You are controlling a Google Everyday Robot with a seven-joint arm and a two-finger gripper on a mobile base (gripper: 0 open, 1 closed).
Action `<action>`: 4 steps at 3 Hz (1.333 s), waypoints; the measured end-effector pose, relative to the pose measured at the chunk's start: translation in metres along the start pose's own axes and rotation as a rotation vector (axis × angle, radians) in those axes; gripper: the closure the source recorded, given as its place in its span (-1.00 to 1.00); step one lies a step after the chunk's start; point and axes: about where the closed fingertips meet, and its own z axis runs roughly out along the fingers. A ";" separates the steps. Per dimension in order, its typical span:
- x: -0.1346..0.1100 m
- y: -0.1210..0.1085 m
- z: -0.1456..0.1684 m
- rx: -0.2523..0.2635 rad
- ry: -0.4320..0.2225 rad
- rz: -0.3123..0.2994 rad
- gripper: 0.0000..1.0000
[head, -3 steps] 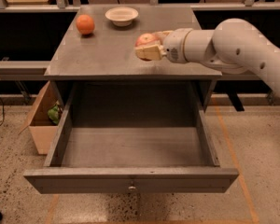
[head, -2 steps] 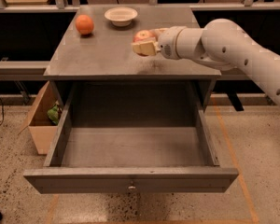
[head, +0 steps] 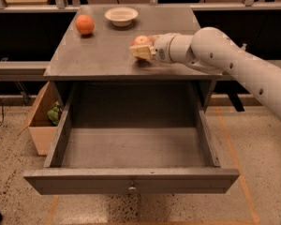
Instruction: Pick apple from top drawer and place on counter
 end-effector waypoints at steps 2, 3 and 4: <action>0.014 -0.012 -0.018 0.061 -0.001 0.039 -1.00; 0.009 -0.010 -0.056 0.097 -0.022 0.033 -1.00; 0.001 -0.008 -0.121 0.169 -0.044 0.022 -1.00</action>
Offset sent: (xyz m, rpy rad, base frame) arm -0.0165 -0.0532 -0.0075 0.0218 0.0108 -0.1277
